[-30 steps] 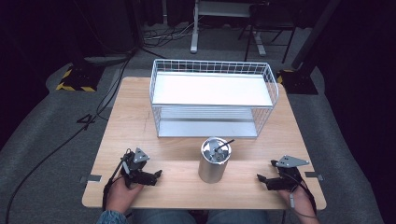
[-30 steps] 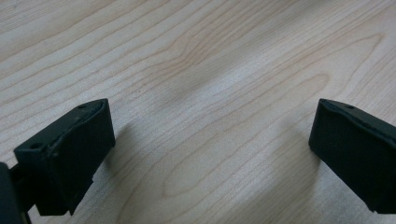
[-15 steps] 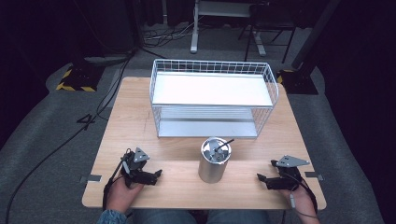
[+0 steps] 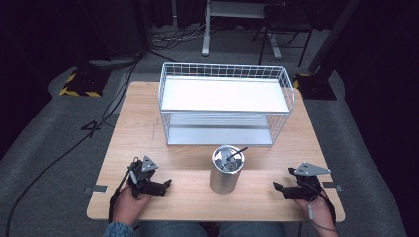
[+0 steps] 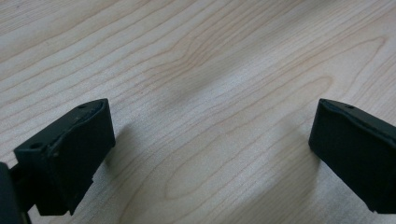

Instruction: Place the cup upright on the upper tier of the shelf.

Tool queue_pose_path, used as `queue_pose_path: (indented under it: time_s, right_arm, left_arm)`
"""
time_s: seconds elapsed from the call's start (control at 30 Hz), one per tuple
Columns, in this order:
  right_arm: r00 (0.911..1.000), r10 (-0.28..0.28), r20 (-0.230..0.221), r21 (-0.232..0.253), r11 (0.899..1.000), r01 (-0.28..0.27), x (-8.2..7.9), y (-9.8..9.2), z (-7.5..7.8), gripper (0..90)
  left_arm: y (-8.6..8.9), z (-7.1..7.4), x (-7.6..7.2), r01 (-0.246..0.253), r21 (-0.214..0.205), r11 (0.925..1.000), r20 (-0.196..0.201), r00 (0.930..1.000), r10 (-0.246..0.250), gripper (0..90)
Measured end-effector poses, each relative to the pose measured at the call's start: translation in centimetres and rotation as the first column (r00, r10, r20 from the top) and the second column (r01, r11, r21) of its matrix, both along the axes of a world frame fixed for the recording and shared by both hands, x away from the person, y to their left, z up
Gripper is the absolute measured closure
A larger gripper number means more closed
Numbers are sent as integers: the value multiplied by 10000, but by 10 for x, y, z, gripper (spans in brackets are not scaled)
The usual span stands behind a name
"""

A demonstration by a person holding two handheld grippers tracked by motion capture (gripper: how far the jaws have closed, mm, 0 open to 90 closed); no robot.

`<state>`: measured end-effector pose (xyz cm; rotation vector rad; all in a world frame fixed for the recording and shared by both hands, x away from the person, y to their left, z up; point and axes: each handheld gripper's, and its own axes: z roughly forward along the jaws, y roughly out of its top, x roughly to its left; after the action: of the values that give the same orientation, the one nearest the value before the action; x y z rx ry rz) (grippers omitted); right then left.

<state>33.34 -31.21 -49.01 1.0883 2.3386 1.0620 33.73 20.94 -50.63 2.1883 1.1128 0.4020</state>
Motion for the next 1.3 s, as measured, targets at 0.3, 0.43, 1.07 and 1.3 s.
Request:
queue_pose_path:
  time_s: [0.3,0.43,1.07,1.3]
  right_arm:
    - [9980,573,275,340,9977,-583,-7,11,25,149]
    - [9966,731,392,557,9956,-752,-11,15,34,149]
    - [9791,1880,780,1018,9754,-1954,-19,47,58,134]
    - [9650,2500,789,1066,9604,-2576,-18,70,59,85]
  left_arm:
    - [0,0,0,-10,-17,10000,-18,10000,10,7]
    - [0,0,0,2,2,10000,0,10000,-2,7]
    - [0,0,0,-3,-7,10000,0,10000,3,7]
    - [0,0,0,0,2,10000,-1,10000,0,7]
